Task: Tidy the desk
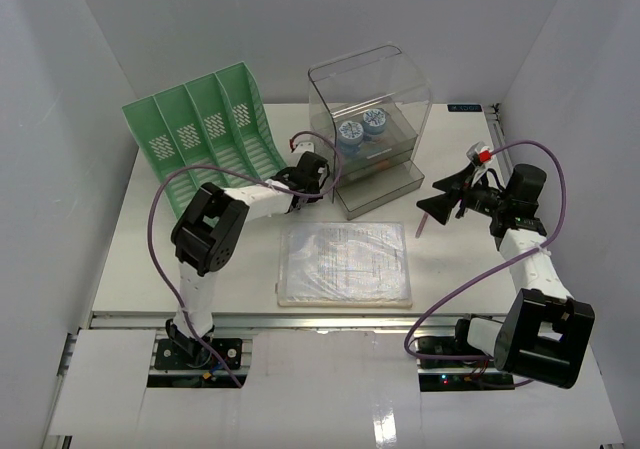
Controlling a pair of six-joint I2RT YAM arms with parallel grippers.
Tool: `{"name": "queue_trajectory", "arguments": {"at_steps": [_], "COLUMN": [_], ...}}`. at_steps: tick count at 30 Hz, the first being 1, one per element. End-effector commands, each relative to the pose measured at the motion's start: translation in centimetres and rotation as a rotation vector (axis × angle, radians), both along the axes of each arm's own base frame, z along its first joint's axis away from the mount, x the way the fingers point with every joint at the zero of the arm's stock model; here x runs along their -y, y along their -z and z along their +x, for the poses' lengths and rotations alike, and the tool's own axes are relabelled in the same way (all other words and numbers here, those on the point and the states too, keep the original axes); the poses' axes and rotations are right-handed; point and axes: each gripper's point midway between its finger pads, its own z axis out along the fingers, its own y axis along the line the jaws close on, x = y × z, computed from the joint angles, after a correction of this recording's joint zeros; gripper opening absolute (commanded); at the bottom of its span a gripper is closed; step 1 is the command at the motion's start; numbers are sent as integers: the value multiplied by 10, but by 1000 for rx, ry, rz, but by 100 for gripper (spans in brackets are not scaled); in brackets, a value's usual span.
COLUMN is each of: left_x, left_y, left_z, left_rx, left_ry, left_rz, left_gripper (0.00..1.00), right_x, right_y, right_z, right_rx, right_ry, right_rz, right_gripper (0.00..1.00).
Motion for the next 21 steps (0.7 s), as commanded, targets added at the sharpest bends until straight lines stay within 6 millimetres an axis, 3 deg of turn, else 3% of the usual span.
{"name": "queue_trajectory", "arguments": {"at_steps": [1,4,6,10,12,13,17,19,21], "left_x": [14,17,18,19,17,22,25,33,44], "left_y": [-47,-72,-75,-102,-96,-105,-103,-115,-120], "left_z": [-31,-48,-69,-110,-140,-150,-195,-202,-201], "left_rx": [17,43,32,97,110,145,175,204,213], "left_ry": [73,112,155,302,436,516,772,858,929], "left_rz": [-115,-169,-183,-207,-164,-165,-133,-136,-114], "left_gripper": [0,0,0,0,0,0,0,0,0], "right_x": [-1,-1,-3,2,10,14,4,-3,-8], "right_y": [-12,-15,-17,-10,3,11,32,33,38], "right_z": [-4,-9,-14,-26,-25,-26,-62,-81,-95], "right_rx": [70,107,139,351,435,452,580,615,661], "right_ry": [-32,-55,-86,-142,-124,-119,-359,-472,-556], "right_rz": [-19,-50,-73,-274,-394,-433,-554,-552,-552], "right_gripper": [90,90,90,90,90,90,93,99,93]}}
